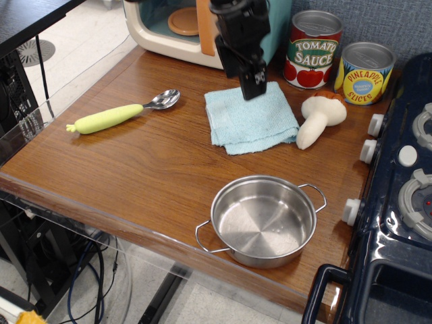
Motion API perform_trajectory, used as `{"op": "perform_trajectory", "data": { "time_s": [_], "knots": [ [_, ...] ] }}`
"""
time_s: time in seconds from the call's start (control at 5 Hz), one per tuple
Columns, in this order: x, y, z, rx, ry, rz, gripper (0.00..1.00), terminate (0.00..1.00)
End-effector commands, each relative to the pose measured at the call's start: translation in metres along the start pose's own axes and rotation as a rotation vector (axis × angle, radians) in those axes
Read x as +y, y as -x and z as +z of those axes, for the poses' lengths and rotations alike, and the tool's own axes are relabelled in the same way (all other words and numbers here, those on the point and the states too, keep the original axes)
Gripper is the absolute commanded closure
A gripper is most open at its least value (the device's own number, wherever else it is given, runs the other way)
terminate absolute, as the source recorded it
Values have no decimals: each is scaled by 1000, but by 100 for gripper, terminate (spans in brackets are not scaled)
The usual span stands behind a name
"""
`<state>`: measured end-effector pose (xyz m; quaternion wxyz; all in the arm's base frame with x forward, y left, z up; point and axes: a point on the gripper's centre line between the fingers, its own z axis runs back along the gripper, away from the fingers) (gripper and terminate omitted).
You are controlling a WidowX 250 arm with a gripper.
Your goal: Place the blue cloth next to the mushroom.
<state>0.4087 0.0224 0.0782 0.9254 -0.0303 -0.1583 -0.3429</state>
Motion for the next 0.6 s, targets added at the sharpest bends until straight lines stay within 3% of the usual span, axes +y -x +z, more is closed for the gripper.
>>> {"op": "perform_trajectory", "data": {
  "time_s": [0.0,0.2,0.4],
  "knots": [
    [-2,-2,50,-57,-117,-47,0,0],
    [-2,-2,50,-57,-117,-47,0,0],
    [-2,-2,50,-57,-117,-47,0,100]
  ]
}}
